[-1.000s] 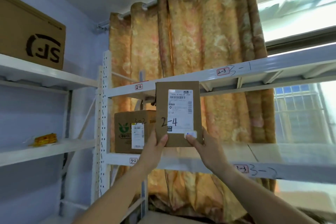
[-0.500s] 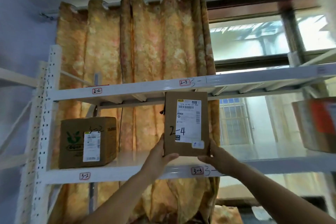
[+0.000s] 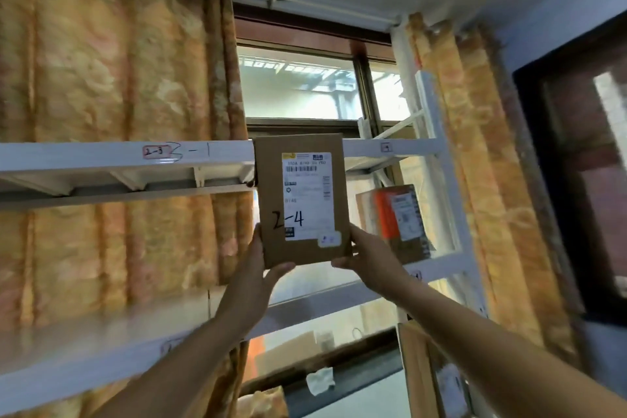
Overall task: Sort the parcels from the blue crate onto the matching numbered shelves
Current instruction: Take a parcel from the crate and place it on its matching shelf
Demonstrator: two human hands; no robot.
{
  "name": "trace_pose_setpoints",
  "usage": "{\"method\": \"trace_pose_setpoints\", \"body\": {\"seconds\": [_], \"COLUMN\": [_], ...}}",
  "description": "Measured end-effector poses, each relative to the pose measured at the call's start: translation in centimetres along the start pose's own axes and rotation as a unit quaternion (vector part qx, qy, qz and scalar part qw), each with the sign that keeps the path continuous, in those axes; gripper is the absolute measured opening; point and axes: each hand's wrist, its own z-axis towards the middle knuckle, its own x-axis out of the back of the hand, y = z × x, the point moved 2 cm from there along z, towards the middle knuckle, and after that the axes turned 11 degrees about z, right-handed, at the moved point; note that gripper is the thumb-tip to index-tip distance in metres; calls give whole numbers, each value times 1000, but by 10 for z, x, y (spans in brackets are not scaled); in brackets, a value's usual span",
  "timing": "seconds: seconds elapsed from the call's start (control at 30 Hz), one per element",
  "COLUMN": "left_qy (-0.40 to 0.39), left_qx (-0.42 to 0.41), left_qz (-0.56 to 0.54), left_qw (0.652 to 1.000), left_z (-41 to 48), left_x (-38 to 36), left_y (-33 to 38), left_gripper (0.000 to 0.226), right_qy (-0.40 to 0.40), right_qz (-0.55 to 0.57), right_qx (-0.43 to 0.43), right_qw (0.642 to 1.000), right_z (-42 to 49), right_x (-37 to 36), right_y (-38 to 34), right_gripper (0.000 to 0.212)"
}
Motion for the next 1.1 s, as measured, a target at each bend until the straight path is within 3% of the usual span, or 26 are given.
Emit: {"method": "trace_pose_setpoints", "body": {"seconds": [0.2, 0.47, 0.57, 0.67, 0.83, 1.1], "left_qy": [5, 48, 79, 95, 121, 130], "left_qx": [-45, -82, -115, -127, -136, -130], "left_qz": [9, -2, 47, 105, 130, 112], "left_qw": [999, 996, 989, 982, 975, 977], "left_z": [70, 159, 197, 233, 275, 320], "left_x": [-86, -167, -163, -147, -147, -200], "left_y": [52, 99, 115, 122, 132, 123], "left_gripper": [58, 61, 63, 82, 83, 60], "right_qy": [77, 95, 118, 149, 194, 186], "right_qz": [-19, -66, -28, 6, 19, -25], "right_qx": [20, 70, 97, 126, 154, 135], "right_qw": [997, 991, 988, 981, 969, 973], "right_z": [16, 72, 102, 130, 163, 207], "right_x": [105, 215, 235, 245, 259, 289], "right_y": [42, 71, 70, 69, 72, 102], "right_gripper": [36, 42, 47, 54, 38, 27]}}
